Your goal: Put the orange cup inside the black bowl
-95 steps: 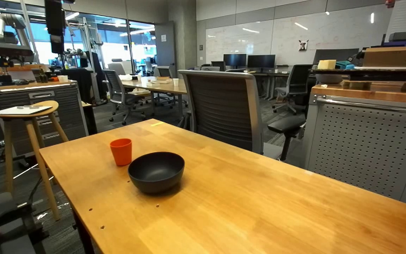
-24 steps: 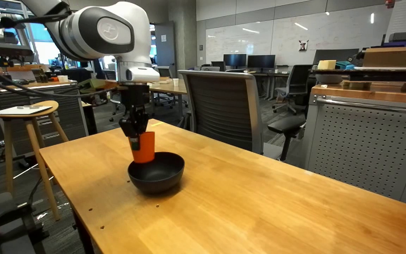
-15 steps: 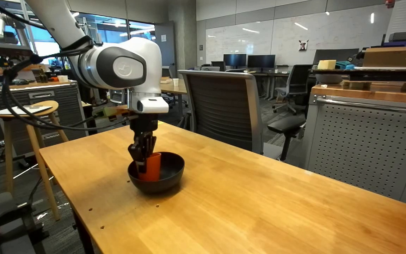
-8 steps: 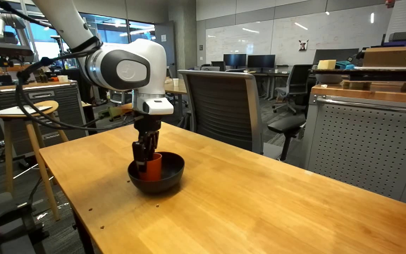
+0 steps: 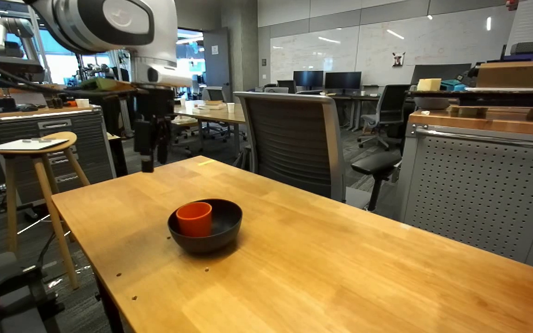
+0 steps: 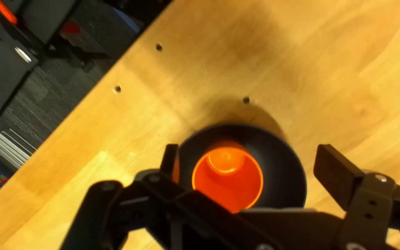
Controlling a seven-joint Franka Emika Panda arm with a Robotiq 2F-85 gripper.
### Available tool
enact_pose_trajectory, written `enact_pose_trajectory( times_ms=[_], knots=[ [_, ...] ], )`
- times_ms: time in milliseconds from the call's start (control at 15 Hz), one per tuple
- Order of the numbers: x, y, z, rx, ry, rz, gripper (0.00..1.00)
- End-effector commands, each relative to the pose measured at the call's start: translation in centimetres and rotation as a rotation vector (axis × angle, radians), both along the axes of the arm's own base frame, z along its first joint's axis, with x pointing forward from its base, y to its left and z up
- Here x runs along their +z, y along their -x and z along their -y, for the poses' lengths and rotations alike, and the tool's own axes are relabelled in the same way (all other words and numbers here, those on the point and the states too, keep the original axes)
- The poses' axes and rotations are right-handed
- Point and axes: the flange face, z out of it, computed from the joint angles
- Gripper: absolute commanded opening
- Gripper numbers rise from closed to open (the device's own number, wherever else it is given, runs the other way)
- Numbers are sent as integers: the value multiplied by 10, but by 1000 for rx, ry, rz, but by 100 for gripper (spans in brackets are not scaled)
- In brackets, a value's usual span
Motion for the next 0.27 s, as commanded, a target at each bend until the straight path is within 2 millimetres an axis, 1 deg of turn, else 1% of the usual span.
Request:
enact_pose_trajectory(
  times_ms=[0,67,133,200],
  knots=[
    [12,8,-11,40,-25,-28,100],
    [20,12,-18,56,-31,-26,100],
    [21,13,-20,57,-30,-24,99],
    [18,12,-19,55,-30,-29,99]
  ],
)
